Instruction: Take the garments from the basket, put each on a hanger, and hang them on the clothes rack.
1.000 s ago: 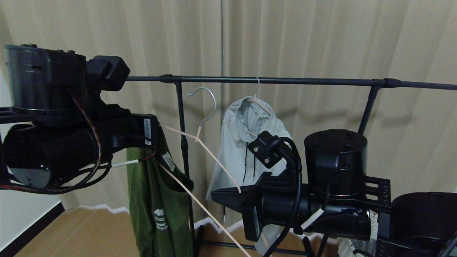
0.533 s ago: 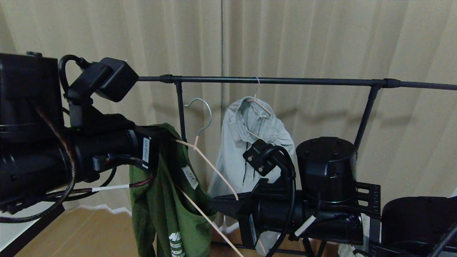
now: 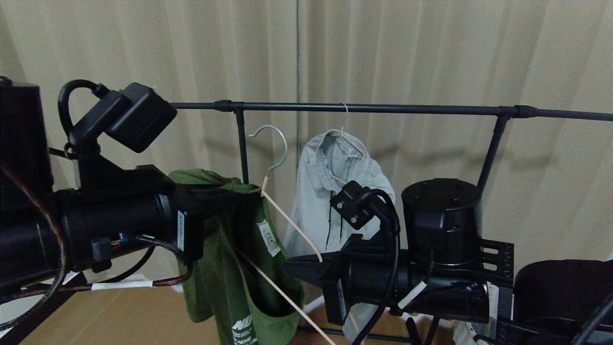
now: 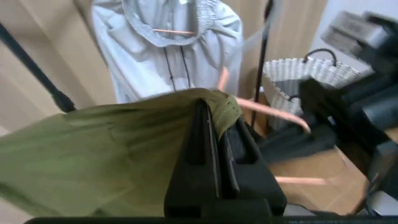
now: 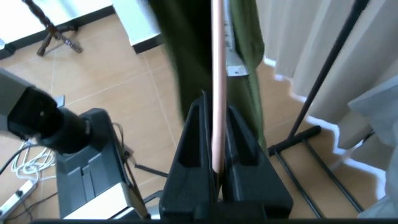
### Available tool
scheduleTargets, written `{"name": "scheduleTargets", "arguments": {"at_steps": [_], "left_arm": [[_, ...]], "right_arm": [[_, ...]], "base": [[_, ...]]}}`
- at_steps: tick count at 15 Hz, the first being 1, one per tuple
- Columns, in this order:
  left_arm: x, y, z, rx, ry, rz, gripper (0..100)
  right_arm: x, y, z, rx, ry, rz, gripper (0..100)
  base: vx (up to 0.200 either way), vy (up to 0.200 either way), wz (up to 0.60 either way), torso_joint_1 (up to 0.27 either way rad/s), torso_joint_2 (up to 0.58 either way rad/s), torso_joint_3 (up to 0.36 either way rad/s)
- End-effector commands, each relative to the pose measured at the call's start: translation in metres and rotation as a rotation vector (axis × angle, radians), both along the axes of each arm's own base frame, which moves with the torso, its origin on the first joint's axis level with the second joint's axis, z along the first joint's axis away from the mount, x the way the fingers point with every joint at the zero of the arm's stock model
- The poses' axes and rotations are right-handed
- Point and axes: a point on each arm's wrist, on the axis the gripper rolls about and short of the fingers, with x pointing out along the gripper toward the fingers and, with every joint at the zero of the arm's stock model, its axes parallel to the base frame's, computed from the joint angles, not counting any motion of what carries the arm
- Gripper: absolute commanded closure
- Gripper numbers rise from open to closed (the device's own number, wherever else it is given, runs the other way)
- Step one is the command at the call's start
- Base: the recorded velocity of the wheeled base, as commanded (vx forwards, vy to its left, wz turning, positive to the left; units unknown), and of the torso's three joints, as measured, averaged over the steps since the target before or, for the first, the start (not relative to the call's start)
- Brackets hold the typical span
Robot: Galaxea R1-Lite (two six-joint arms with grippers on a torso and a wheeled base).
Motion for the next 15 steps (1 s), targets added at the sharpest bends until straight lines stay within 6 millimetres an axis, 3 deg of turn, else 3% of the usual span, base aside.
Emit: {"name": "scheduleTargets", "arguments": {"at_steps": [1,7,11,12,15], "left_arm": [[-0.003,0.001,-0.006,0.012,0.012,-0.006,100],[-0.008,0.007,-0.019,0.061,0.029,0.000,100],[-0.009,0.007,-0.024,0.068,0.037,-0.004,100],[-0.010,0.007,-0.023,0.068,0.037,-0.004,0],[-0.011,0.009,-0.029,0.078,0.050,-0.002,0]], "right_arm": [[0.002,-0.005,0.009,0.022,-0.020,-0.015,100],[-0.014,-0.031,0.040,0.089,-0.082,-0.031,100],[-0.022,-0.039,0.046,0.104,-0.096,-0.030,100],[-0.022,-0.040,0.047,0.105,-0.097,-0.030,100],[-0.019,-0.041,0.049,0.107,-0.105,-0.043,100]], "base": [[0.000,0.000,0.00,0.000,0.00,0.000],[0.000,0.000,0.00,0.000,0.00,0.000],[0.000,0.000,0.00,0.000,0.00,0.000],[0.000,0.000,0.00,0.000,0.00,0.000],[0.000,0.000,0.00,0.000,0.00,0.000]]}}
